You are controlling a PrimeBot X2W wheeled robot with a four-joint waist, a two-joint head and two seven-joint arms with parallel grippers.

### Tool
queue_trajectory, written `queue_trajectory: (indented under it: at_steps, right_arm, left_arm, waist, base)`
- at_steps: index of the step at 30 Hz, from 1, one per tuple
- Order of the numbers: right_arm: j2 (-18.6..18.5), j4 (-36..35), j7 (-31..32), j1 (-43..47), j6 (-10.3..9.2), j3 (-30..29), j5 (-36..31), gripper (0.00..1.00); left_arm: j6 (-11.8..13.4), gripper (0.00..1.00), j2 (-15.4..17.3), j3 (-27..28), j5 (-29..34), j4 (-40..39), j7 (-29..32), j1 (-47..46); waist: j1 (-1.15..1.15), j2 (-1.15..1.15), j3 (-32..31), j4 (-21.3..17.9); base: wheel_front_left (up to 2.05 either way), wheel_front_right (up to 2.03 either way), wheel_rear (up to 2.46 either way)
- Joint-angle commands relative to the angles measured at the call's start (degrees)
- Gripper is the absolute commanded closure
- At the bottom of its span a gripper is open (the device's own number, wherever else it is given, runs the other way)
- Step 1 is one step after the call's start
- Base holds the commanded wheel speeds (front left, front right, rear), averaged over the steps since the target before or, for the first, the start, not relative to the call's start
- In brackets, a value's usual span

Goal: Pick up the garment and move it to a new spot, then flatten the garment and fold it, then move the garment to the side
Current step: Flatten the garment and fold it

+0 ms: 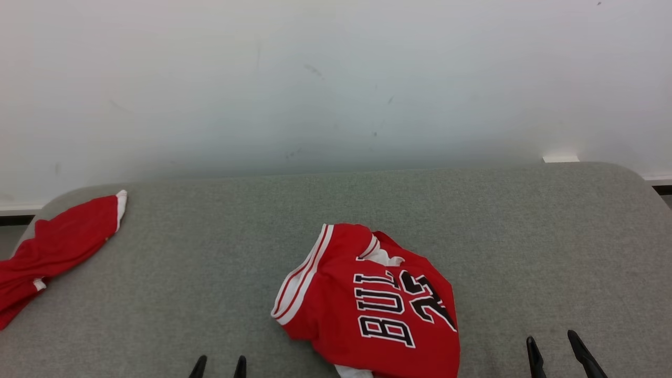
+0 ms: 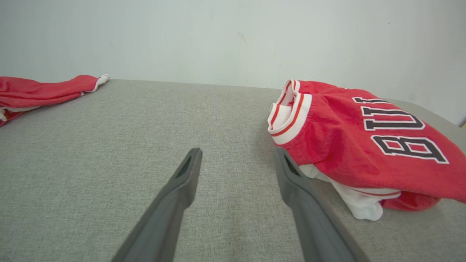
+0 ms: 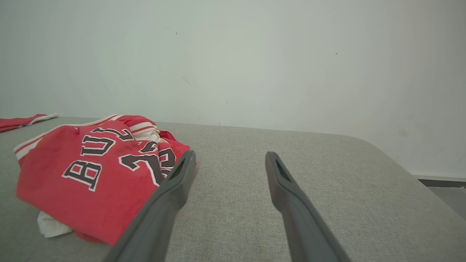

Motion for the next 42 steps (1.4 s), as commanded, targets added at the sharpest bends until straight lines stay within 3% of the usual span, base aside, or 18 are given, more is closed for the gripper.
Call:
queue_trajectory:
  at_steps: [1,22,30,35,40,42]
  right_arm:
    - [0.1,0.2,0.0,-0.3,-0.14,-0.2,0.3,0.0]
    - [-0.1,0.7,0.0,-2.2,-0.14,-0.2,1.1,0.0]
    - [-0.8,0.5,0.0,-2.8,-0.14,0.3,1.3,0.0]
    - [-1.3,0.6,0.0,-3.5,-0.14,1.4,1.2,0.0]
    - [-1.4,0.5,0.0,-3.9,-0.14,2.2,1.4,0.0]
    - [-1.4,0.5,0.0,-4.2,-0.14,2.4,1.4,0.0]
  left_arm:
    - [-0.1,0.0,0.1,0.2,0.4,0.0,0.0,-0.2]
    - [-1.1,0.0,-0.2,-0.2,0.7,-0.5,0.0,-0.5]
    - [-3.7,0.0,-0.2,-1.6,2.7,1.6,0.0,-4.0]
    - [-5.5,0.0,-0.1,-3.4,0.3,8.7,0.0,-9.2]
    - [-6.0,0.0,-0.1,-3.5,-8.7,20.1,0.0,-15.4]
    - [-6.2,0.0,-0.2,-4.7,-8.9,23.9,0.1,-18.2]
  waist:
    - [0.0,0.0,0.0,0.0]
    - [0.0,0.0,0.1,0.6]
    - [0.0,0.0,0.2,0.2]
    - [0.0,0.0,0.6,-0.8]
    - [0.0,0.0,1.5,-2.6]
    - [0.0,0.0,2.1,-3.3]
  base:
    - [0.0,0.0,0.0]
    - [0.0,0.0,0.0]
    - [0.0,0.0,0.0]
    - [0.0,0.0,0.0]
    - [0.0,0.0,0.0]
    - [0.0,0.0,0.0]
